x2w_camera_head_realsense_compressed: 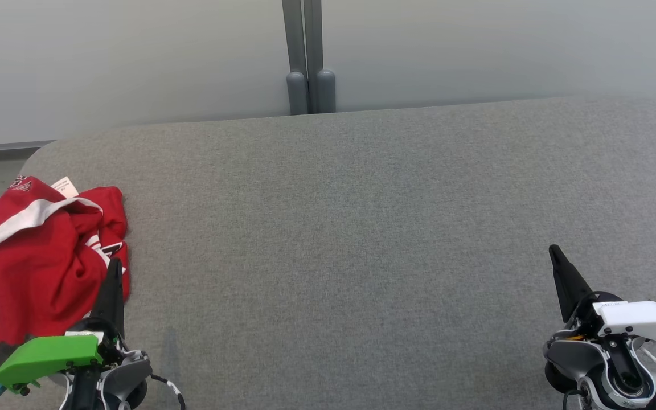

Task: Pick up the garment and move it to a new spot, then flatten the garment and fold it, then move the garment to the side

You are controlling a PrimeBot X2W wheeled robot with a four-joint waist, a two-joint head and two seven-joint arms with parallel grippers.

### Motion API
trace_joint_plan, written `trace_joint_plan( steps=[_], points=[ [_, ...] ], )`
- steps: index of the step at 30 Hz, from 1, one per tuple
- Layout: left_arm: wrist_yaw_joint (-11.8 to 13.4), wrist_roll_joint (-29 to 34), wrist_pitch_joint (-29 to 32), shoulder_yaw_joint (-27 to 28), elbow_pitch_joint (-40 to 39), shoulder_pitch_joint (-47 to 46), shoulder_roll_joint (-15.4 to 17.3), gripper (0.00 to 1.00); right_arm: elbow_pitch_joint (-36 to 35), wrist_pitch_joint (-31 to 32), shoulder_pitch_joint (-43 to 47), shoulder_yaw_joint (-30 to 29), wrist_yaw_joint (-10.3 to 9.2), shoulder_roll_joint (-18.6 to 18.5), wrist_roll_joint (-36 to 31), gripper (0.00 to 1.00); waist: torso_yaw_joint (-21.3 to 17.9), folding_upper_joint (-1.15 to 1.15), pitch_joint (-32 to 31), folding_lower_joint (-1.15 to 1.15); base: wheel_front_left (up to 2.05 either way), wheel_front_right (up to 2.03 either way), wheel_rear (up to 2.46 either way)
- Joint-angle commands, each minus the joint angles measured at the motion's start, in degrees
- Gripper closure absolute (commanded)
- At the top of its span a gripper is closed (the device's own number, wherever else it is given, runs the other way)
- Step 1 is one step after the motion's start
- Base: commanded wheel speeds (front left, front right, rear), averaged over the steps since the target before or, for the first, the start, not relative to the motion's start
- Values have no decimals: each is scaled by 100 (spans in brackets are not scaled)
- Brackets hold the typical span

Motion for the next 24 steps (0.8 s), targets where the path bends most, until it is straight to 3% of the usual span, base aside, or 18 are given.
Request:
trace_joint_plan(
  steps=[1,11,12,13,14,15,16,17,24],
  points=[
    [-29,1,12,11,-9,50,41,100,-25,16,58,-5,5,-25,43,100,0,0,0,0,0,0,0],
    [-29,1,12,11,-9,50,41,100,-25,16,58,-5,5,-25,43,100,0,0,0,0,0,0,0],
    [2,0,-2,-1,18,2,-3,0,19,0,3,1,0,2,-3,0,0,0,0,0,0,0,0],
    [3,1,-8,-5,68,9,-12,0,64,-5,15,3,-1,14,-5,0,0,0,0,0,0,0,0],
    [8,2,-13,-14,126,28,-24,100,107,-9,48,7,-1,29,-6,100,-1,0,1,0,0,0,0],
    [9,1,-11,-18,177,57,-35,0,159,-8,89,8,-1,43,-5,0,-1,0,2,0,0,0,0],
    [9,3,-14,-24,233,84,-44,100,211,-10,130,11,-1,55,-7,100,-1,0,2,0,0,0,0],
    [10,12,-30,-34,253,88,-45,0,219,-20,144,15,-1,56,-16,0,-1,0,5,0,0,0,0],
    [8,348,-239,-136,289,14,-25,0,105,-235,133,128,-1,-47,-254,0,2,0,12,0,0,0,0]
  ],
)
